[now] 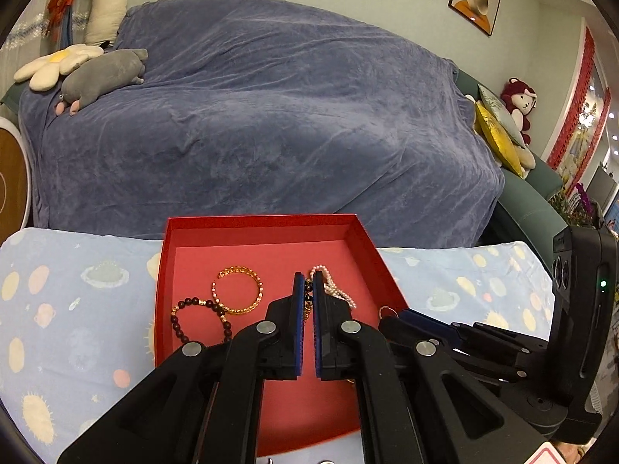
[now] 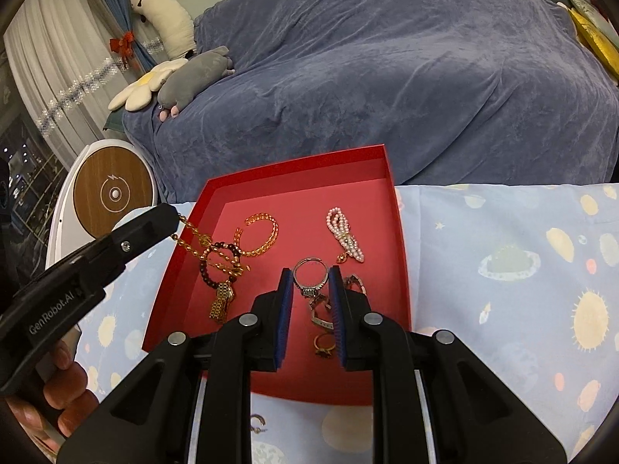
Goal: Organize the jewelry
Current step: 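Carry the chain pendant and stone ring into the red box and open both tools, then lift both tools out of the red box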
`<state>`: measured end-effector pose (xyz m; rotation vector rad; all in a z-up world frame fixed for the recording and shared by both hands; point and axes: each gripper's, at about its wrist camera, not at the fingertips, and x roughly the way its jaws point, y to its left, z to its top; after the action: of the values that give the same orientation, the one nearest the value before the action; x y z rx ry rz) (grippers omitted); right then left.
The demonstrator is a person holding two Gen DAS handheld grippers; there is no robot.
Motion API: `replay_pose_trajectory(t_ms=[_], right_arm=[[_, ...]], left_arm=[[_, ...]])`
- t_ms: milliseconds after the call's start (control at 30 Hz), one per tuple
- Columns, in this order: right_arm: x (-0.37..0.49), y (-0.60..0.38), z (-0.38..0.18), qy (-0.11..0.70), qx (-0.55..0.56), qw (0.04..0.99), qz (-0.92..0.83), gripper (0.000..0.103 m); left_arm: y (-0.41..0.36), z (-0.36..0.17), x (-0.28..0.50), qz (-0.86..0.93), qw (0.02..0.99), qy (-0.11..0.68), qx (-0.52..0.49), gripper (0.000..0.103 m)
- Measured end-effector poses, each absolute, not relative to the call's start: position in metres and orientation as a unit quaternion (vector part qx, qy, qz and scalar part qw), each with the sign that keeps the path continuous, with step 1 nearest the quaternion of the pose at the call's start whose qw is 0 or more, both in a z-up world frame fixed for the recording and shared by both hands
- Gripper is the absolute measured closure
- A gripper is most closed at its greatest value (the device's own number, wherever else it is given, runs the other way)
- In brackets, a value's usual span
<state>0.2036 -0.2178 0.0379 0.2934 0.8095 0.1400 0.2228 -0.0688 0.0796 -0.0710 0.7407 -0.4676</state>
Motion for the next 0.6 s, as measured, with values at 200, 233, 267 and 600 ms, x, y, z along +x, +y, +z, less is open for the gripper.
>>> replay_pose_trajectory(t_ms=[200,233,267,600], right_arm=[[0.227,-0.212,0.023,0.402,0.14,0.902,0.071,0.085],[0.229,-0.211,0.021,0.405,0.138,0.901,0.074,0.085],[0.231,-0.21,0.019,0.407,0.138,0.9,0.075,0.084],[0.21,-0.209,0.04,0.386,0.133,0.91,0.07,0.069]], left_arm=[[-0.068,0.053,0.244,-0.218,0.896,0.385,-0.035,0.101],[-0.068,0.05,0.246,-0.219,0.895,0.388,-0.033,0.101],[-0.069,0.048,0.248,-0.219,0.893,0.391,-0.029,0.101],[-0.049,0.062,0.234,-0.167,0.912,0.373,-0.026,0.062]])
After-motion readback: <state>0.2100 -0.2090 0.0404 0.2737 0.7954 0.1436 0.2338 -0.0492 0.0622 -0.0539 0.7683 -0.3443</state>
